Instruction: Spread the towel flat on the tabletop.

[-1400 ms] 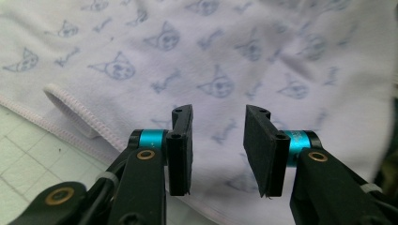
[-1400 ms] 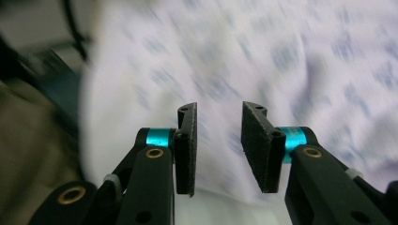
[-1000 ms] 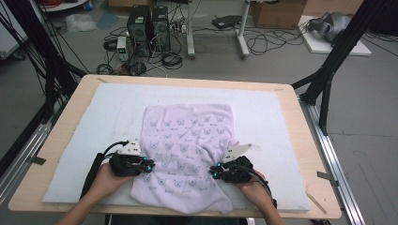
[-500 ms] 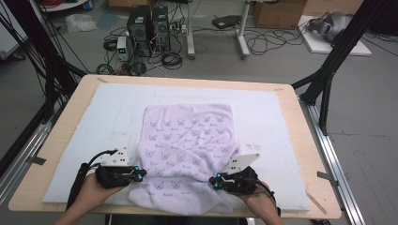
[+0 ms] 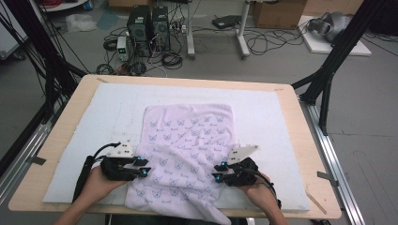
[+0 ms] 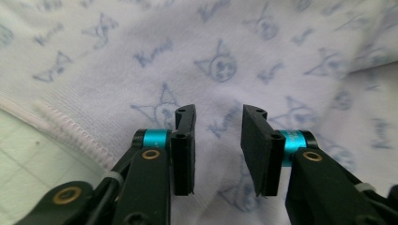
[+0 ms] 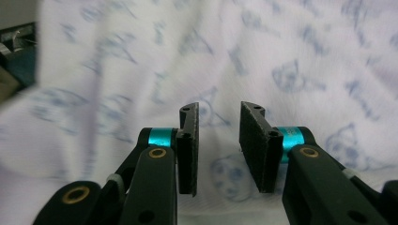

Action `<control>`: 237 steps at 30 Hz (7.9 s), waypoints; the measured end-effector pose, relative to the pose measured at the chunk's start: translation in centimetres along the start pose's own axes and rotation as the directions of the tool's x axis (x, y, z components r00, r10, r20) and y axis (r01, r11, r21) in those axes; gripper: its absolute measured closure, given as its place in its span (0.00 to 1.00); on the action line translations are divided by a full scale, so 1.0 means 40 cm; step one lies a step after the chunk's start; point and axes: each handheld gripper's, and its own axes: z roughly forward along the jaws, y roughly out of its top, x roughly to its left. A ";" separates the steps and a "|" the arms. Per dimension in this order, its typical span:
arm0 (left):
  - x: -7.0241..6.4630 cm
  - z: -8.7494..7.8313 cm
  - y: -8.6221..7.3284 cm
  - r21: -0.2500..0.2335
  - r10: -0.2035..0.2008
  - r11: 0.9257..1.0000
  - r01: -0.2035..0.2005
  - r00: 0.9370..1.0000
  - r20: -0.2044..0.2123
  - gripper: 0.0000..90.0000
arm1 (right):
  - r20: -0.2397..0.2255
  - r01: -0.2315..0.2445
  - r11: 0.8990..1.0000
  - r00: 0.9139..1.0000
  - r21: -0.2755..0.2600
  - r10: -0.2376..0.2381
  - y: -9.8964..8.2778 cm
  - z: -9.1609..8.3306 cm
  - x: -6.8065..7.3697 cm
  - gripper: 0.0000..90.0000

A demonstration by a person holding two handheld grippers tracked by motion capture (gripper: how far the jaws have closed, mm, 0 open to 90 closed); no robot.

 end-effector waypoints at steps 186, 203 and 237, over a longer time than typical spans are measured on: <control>-0.159 -0.089 -0.102 0.018 0.051 0.998 -0.053 0.996 0.077 0.99 | -0.213 0.130 0.991 0.968 -0.011 -0.130 -0.005 0.000 0.154 0.97; -0.059 0.017 -0.036 -0.008 0.044 0.999 -0.044 0.997 0.070 0.91 | -0.108 0.063 0.998 0.992 0.028 -0.059 0.009 0.058 0.045 0.97; 0.036 0.031 -0.001 0.042 -0.019 0.999 0.026 0.987 -0.160 0.98 | 0.065 -0.042 0.998 0.997 0.039 0.040 -0.027 -0.004 -0.066 0.74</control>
